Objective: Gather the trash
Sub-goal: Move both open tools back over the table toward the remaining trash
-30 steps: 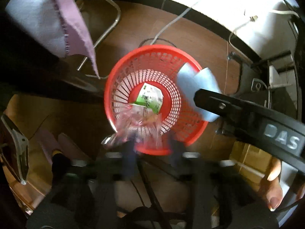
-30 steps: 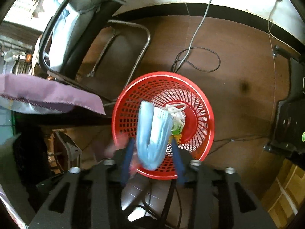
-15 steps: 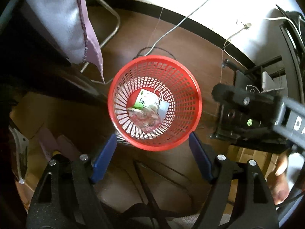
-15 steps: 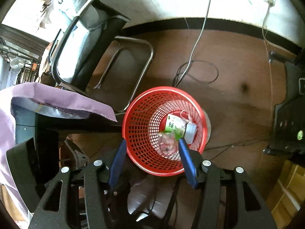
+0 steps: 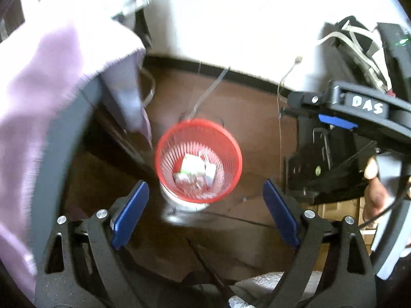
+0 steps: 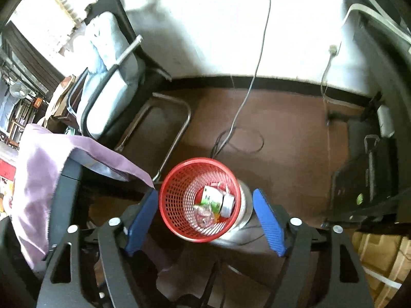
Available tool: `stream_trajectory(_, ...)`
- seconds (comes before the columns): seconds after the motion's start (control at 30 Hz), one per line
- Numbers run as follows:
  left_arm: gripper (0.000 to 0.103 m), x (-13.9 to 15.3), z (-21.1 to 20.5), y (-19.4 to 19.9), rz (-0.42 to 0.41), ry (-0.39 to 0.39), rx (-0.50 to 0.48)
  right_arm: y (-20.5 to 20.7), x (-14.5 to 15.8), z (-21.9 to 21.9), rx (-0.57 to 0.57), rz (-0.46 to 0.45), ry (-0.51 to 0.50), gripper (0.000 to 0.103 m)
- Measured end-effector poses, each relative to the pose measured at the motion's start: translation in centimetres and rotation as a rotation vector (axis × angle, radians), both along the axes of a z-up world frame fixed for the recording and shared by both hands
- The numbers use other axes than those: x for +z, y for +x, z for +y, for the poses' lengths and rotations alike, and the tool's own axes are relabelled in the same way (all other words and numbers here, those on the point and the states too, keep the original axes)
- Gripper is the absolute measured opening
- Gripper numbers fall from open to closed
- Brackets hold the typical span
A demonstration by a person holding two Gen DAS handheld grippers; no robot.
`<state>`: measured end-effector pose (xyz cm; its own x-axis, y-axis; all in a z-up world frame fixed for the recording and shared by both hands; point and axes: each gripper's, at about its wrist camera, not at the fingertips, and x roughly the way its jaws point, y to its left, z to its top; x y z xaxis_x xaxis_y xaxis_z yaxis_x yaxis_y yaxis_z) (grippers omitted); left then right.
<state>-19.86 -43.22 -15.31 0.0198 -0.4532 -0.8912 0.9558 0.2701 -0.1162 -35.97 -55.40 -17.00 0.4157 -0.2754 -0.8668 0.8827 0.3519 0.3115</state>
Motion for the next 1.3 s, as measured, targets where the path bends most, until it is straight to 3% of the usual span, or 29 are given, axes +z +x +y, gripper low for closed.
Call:
stream_trajectory(0.17, 0.087, 5.8, 4.7, 1.8, -0.047, -0.150, 0.067, 0.9, 4.2, 2.5, 0.024, -0.045, -0.074, 0.084)
stream_trajectory(0.33, 0.087, 10.6, 10.0, 4.8, -0.044, -0.206, 0.146, 4.4, 7.2, 6.2, 0.128, -0.073, -0.118, 0.084)
stream_trajectory(0.57, 0.090, 15.8, 17.8, 8.8, -0.152, -0.250, 0.294, 9.9, 11.3, 12.2, 0.283, -0.116, -0.201, 0.090)
stream_trajectory(0.83, 0.090, 18.6, 24.8, 14.4, -0.188, -0.252, 0.444, 17.0, 14.1, 19.0, 0.485, -0.157, -0.241, 0.091)
stream_trajectory(0.97, 0.090, 20.1, 27.8, 17.4, -0.197, -0.292, 0.497, 20.6, 15.5, 22.0, 0.574, -0.165, -0.275, 0.091)
stream_trajectory(1.13, 0.090, 20.5, 31.4, 21.5, -0.189, -0.318, 0.585, 24.5, 17.4, 25.8, 0.677, -0.165, -0.310, 0.091)
stream_trajectory(1.3, 0.090, 20.1, 33.2, 25.6, -0.215, -0.278, 0.657, 27.7, 18.4, 28.3, 0.744, -0.160, -0.348, 0.091)
